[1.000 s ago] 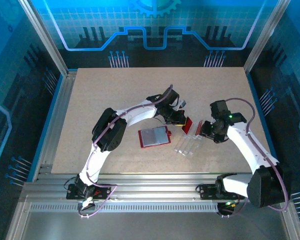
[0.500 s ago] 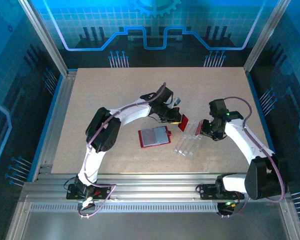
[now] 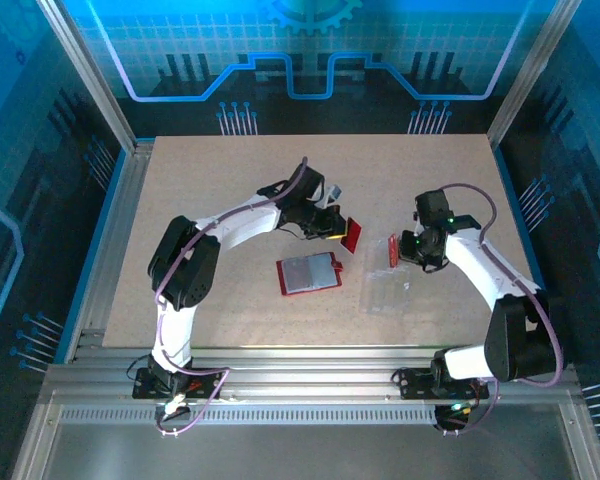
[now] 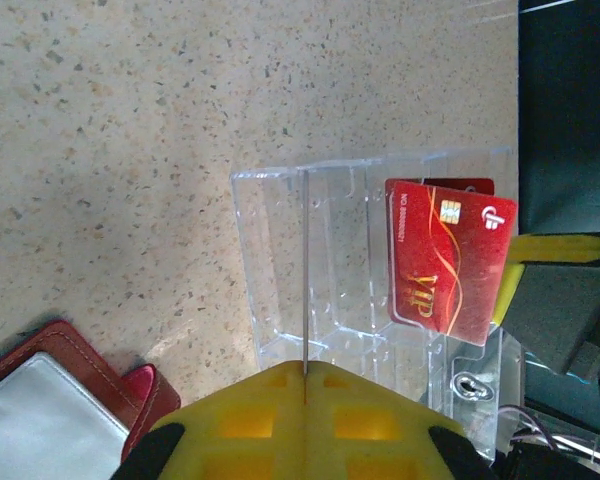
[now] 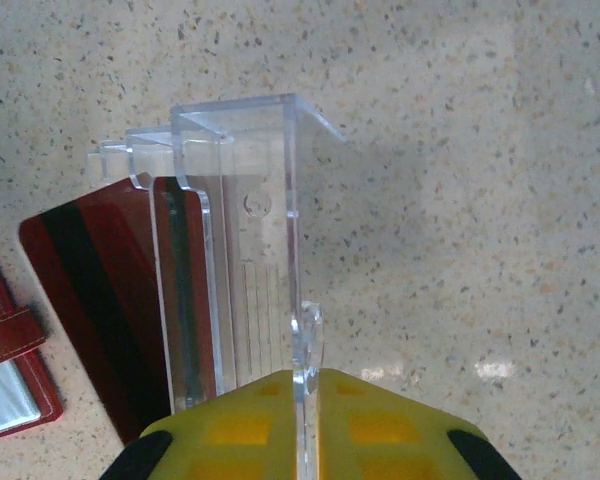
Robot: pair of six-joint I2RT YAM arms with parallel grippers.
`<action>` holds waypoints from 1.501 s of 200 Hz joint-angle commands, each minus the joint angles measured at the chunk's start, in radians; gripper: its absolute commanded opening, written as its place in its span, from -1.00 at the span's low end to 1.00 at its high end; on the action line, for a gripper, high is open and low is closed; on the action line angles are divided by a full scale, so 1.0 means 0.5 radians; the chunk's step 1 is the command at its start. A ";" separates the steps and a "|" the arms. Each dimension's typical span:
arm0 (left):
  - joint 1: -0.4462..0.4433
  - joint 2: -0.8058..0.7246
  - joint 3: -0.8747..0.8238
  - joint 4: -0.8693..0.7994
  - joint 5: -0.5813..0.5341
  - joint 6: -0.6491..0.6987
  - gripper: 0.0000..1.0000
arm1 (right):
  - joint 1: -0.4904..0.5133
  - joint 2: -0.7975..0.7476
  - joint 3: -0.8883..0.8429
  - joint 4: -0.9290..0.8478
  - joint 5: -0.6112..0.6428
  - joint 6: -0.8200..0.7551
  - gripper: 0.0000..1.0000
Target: Put the credit cards into the card holder
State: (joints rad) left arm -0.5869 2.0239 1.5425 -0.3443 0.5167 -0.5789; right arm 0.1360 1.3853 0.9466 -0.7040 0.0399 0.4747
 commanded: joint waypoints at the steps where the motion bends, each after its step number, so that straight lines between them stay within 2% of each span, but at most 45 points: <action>1: 0.024 -0.110 -0.052 0.035 0.028 -0.033 -0.91 | -0.029 0.055 0.089 0.080 0.019 -0.067 -0.78; 30: 0.042 -0.179 -0.113 0.038 0.020 -0.030 -0.90 | -0.026 0.040 0.154 0.043 0.037 -0.052 -0.70; 78: 0.066 -0.280 -0.204 0.053 0.029 -0.033 -0.89 | -0.020 -0.037 0.235 -0.071 0.086 -0.048 -0.42; 116: 0.095 -0.449 -0.342 0.130 0.075 -0.062 -0.87 | 0.041 -0.235 0.276 -0.135 0.081 -0.047 -0.23; 126: 0.111 -0.496 -0.397 0.178 0.110 -0.094 -0.87 | 0.070 -0.293 0.287 -0.115 -0.010 -0.062 -0.17; 146: 0.149 -0.600 -0.532 0.334 0.212 -0.181 -0.85 | 0.138 -0.366 0.286 0.033 -0.389 -0.097 -0.08; 186: 0.219 -0.743 -0.821 0.747 0.452 -0.438 -0.83 | 0.396 -0.225 0.323 0.338 -0.810 -0.074 0.03; 217: 0.260 -0.852 -1.003 1.011 0.547 -0.600 -0.82 | 0.439 -0.064 0.314 0.577 -1.028 0.038 0.05; 270: 0.341 -0.971 -1.201 1.343 0.634 -0.832 -0.80 | 0.464 0.159 0.328 0.691 -1.233 0.136 0.08; 300: 0.361 -0.962 -1.259 1.520 0.674 -0.950 -0.79 | 0.463 0.207 0.301 0.847 -1.368 0.236 -0.01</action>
State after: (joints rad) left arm -0.4183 1.5585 0.9371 0.2977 0.8009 -0.9844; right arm 0.3553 1.4738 1.0935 -0.3748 -0.5381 0.5381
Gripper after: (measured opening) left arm 0.106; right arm 0.515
